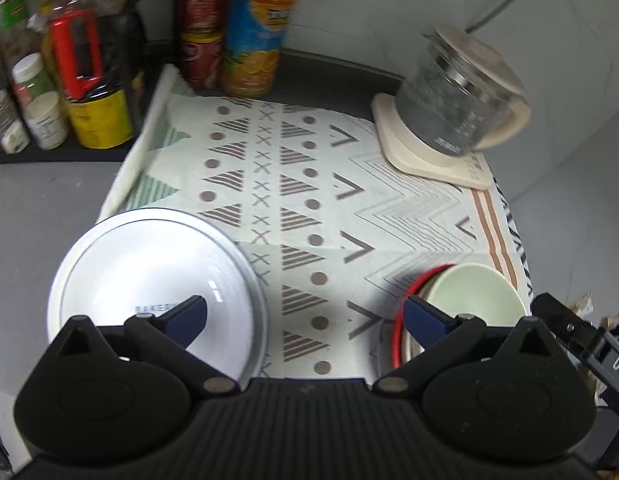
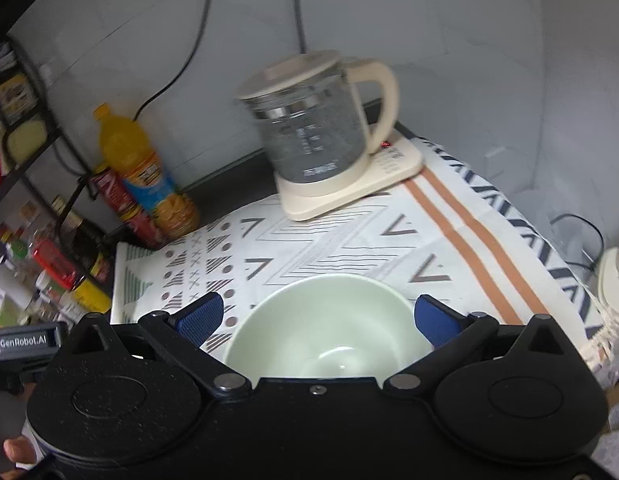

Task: Organize plates and bowls
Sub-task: 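Move both open grippers to the rim of the nested red and green bowls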

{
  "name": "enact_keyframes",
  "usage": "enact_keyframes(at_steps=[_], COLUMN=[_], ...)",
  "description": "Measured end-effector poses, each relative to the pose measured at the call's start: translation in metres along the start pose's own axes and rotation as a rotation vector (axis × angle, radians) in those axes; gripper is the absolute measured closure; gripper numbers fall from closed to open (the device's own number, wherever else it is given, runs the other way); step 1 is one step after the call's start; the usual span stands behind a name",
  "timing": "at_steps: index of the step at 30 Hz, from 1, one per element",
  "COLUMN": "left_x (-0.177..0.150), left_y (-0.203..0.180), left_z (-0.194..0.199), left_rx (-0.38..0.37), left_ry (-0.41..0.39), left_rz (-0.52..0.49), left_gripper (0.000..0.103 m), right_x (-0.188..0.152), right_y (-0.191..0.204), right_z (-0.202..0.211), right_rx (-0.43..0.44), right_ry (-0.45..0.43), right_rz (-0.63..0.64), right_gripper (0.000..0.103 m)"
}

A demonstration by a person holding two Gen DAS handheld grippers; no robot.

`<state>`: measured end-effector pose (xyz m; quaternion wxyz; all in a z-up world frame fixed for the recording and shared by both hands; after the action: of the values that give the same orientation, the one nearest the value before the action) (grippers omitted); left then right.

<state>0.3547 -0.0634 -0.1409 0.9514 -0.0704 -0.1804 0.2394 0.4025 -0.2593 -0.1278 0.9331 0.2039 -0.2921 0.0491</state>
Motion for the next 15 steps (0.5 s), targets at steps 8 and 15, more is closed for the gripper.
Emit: enact_keyframes(at_steps=[8, 15], left_x=[0.001, 0.004], left_y=[-0.034, -0.059], left_z=[-0.016, -0.035], left_rx=[-0.043, -0.103], left_ry=[0.059, 0.096], left_rz=[-0.072, -0.141], left_gripper=[0.000, 0.000], right_x=[-0.009, -0.019], right_y=[-0.032, -0.056], right_z=[0.005, 0.005], right_rx=[-0.080, -0.125], right_ry=[0.005, 0.017], right_rz=[-0.085, -0.162], right_gripper=[0.000, 0.000])
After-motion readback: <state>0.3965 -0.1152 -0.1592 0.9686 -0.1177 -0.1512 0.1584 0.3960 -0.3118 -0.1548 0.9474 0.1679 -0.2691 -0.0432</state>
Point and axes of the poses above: each gripper's, at about its wrist camera, not at the fingertips, and z roughly against the way its jaws point, y to its left, x to its top, the point moved 10 cm from there along -z, roughly the way its jaws point, and after that the axes turned 6 degrees about y, right-handed, at the moved point
